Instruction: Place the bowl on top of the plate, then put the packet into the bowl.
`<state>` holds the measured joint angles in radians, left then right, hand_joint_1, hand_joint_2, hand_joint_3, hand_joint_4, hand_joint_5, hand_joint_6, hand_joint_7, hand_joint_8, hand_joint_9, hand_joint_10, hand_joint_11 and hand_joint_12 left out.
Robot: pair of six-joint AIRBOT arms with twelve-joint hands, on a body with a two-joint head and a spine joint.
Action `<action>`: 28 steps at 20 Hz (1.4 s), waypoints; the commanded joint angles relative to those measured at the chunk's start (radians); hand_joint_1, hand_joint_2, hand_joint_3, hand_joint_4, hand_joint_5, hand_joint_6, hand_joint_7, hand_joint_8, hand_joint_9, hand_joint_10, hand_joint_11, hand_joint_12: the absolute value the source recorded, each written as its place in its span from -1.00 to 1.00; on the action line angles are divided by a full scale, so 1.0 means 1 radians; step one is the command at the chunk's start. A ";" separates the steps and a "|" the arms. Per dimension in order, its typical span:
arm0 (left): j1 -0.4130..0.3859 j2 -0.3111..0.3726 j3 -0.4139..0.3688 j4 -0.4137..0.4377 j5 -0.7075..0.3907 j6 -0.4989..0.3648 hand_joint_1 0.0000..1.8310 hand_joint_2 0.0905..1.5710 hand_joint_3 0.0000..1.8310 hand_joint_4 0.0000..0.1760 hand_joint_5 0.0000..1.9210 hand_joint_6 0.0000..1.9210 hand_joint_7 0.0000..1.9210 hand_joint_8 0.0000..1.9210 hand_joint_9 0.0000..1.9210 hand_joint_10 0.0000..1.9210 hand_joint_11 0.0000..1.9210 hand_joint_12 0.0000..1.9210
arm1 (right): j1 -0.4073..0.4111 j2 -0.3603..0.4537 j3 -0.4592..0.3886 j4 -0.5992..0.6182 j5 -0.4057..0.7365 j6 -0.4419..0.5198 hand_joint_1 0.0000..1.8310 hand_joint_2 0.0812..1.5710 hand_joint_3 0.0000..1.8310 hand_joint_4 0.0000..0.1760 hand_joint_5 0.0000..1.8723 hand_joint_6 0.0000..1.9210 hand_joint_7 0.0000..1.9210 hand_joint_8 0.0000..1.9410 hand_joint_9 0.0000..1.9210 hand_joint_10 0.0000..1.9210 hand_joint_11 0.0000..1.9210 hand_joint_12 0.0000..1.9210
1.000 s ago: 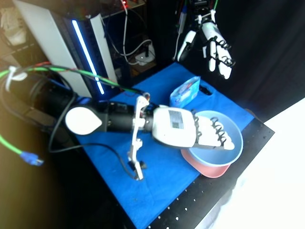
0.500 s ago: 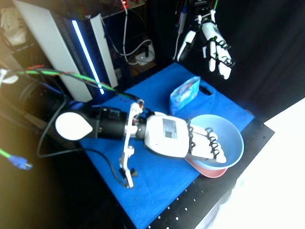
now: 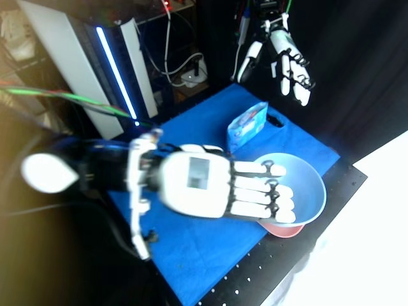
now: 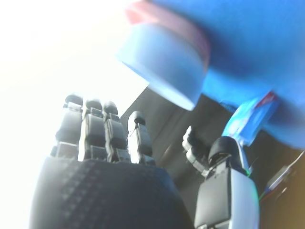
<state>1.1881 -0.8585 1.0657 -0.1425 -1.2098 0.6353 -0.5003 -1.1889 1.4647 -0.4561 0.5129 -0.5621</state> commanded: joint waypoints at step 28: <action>-0.297 -0.193 0.213 0.202 0.250 -0.074 0.39 0.33 -1.00 -1.00 0.10 -0.31 0.14 0.05 0.13 -0.28 -0.31 0.22 | -0.413 0.204 -0.253 0.461 0.668 0.001 -0.97 0.39 -0.98 1.00 -1.00 -1.00 -1.00 -1.00 -1.00 -1.00 -1.00 -1.00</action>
<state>0.9028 -1.0569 1.2720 0.0917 -0.8234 0.5640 -0.9173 -0.9810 1.2098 -0.0185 1.0603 -0.5655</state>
